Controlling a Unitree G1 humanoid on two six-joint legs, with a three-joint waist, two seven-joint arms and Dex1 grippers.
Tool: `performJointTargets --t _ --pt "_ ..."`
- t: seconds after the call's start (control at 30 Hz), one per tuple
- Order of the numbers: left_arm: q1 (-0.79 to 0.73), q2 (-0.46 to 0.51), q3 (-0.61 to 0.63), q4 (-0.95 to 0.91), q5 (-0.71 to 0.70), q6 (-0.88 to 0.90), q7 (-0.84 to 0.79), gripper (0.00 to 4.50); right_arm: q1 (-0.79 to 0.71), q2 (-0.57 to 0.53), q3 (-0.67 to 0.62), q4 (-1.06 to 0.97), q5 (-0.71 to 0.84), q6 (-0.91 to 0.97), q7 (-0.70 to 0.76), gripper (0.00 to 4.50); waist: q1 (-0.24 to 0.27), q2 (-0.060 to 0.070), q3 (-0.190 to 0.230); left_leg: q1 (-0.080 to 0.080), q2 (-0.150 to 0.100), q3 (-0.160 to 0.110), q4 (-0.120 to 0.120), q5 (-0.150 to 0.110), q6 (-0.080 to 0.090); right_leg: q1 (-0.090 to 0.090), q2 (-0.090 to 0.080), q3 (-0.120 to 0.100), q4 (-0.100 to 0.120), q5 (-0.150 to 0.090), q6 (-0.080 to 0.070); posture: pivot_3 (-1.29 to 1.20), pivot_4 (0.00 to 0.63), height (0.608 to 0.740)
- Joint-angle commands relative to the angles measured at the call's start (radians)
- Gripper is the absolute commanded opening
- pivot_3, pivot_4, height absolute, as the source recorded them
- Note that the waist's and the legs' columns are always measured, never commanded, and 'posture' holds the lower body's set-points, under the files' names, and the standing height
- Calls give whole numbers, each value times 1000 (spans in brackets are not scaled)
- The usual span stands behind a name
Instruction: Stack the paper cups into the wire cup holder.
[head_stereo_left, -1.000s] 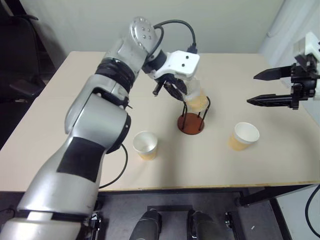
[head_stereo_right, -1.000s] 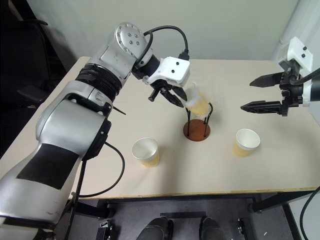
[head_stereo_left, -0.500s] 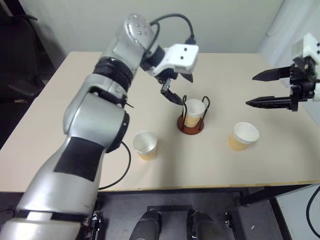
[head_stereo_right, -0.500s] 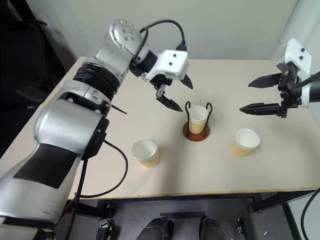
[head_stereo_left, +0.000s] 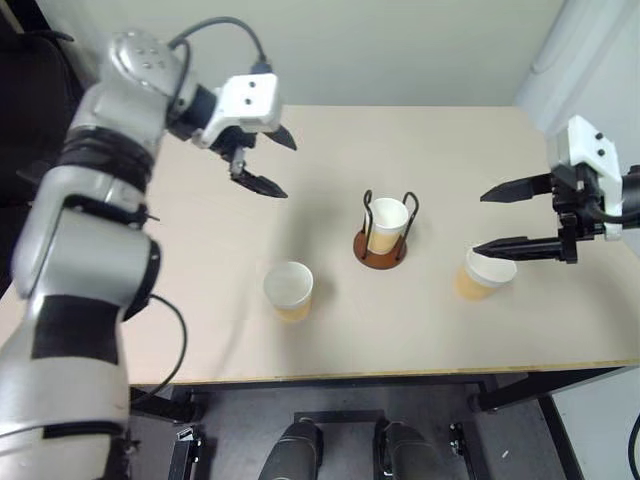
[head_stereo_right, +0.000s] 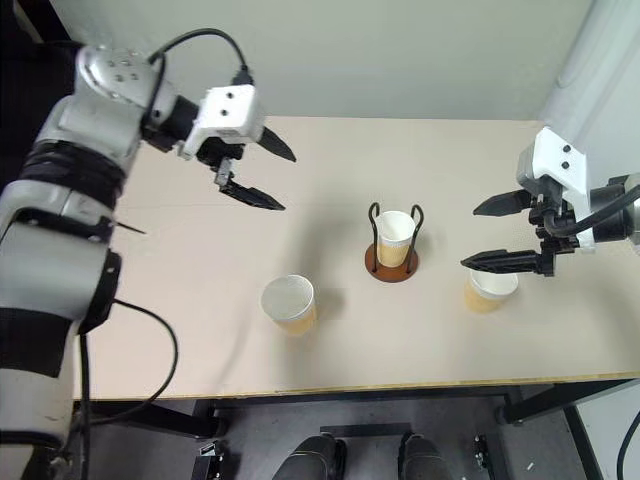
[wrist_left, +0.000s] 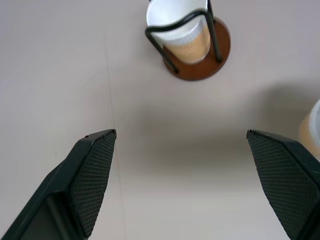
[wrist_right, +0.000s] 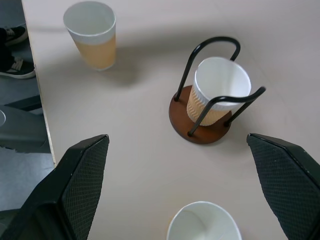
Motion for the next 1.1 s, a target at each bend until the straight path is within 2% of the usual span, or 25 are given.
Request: performJointTargets --t 0.03,0.17,0.3,0.43,0.57,1.1 --pt "44 69 -37 -295 -320 279 -31 4467 56 -43 -18 -48 -8 -36 15 4500 5 -1 0 0 1 -1 1 0 0 1 -2 0 0 0 0 0 150 740" --pt "141 124 -38 -513 -451 402 -31 4467 132 -59 26 -48 -82 -136 15 4500 8 0 -1 1 0 -2 2 0 0 3 -6 0 0 0 0 0 150 740" --pt "221 158 -17 -636 -492 457 -31 4467 144 -55 65 -7 -159 -218 10 4500 -1 0 -1 4 -1 0 2 1 -1 5 -3 1 0 1 1 0 150 740" --pt "316 206 16 -750 -517 438 -31 4467 154 -50 102 45 -239 -300 10 4500 -10 0 0 7 2 -1 1 4 -3 6 -1 2 0 3 0 0 150 740" --pt "343 209 42 -760 -494 414 -31 4467 150 -39 137 88 -305 -373 19 4500 -12 1 0 12 2 -2 0 6 -4 10 0 1 1 4 -2 0 150 740" --pt "384 205 122 -759 -435 403 -31 4467 108 74 259 249 -475 -563 66 4500 -16 1 0 10 2 -3 -2 5 -5 9 0 2 -2 5 -3 0 150 740"
